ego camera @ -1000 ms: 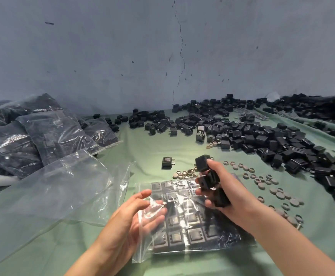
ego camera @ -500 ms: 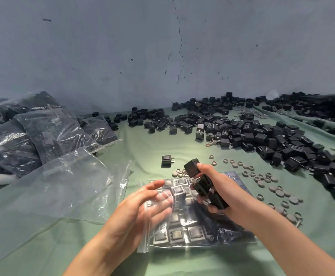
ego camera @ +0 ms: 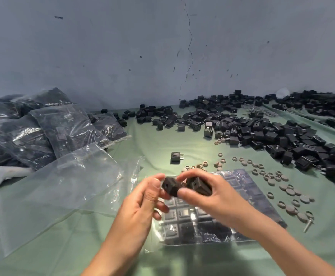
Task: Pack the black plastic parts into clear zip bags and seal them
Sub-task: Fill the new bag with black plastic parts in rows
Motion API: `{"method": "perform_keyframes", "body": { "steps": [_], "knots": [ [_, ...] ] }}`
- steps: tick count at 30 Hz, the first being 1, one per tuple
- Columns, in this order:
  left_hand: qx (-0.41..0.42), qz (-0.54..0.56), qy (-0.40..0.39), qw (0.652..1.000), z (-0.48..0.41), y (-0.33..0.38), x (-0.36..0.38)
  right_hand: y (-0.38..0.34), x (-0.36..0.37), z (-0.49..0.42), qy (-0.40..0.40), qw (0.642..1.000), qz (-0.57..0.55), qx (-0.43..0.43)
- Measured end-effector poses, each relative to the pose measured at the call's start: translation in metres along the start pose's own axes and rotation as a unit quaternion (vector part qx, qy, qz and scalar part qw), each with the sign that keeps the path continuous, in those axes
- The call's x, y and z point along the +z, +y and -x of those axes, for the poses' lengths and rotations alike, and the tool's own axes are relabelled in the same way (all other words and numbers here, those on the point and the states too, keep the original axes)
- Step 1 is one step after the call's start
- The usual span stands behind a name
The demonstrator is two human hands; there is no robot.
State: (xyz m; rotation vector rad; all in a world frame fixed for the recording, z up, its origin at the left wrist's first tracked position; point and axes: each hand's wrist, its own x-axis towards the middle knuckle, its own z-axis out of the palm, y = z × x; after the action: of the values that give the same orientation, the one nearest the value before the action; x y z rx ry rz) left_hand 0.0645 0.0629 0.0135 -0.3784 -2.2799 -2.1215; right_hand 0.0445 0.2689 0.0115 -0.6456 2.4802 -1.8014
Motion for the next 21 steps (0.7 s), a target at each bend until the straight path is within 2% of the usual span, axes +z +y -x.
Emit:
{"method": "perform_keyframes", "body": {
  "steps": [3,6,9,11,13,16,21],
  "knots": [
    [-0.038,0.044,-0.024,0.998,0.001,-0.001,0.004,0.001,0.008,0.003,0.018,0.983,0.165,-0.083],
    [-0.065,0.058,0.01,0.996,-0.003,-0.006,-0.006,0.002,0.007,0.004,0.021,0.96,0.266,-0.084],
    [-0.066,-0.063,0.111,0.99,-0.012,-0.015,-0.028,0.009,-0.004,0.004,0.05,0.932,0.354,-0.05],
    [-0.113,-0.151,0.144,0.972,-0.017,-0.024,-0.042,0.014,-0.014,0.004,0.068,0.913,0.403,-0.016],
    [-0.177,-0.174,0.155,0.956,-0.021,-0.033,-0.047,0.021,-0.022,0.005,0.076,0.886,0.458,0.006],
    [-0.214,-0.095,0.141,0.962,-0.025,-0.035,-0.039,0.027,-0.025,0.005,0.088,0.857,0.508,0.009],
    [-0.225,0.068,0.02,0.972,-0.027,-0.033,-0.019,0.03,-0.02,0.0,0.065,0.849,0.525,0.013]
  ]
}}
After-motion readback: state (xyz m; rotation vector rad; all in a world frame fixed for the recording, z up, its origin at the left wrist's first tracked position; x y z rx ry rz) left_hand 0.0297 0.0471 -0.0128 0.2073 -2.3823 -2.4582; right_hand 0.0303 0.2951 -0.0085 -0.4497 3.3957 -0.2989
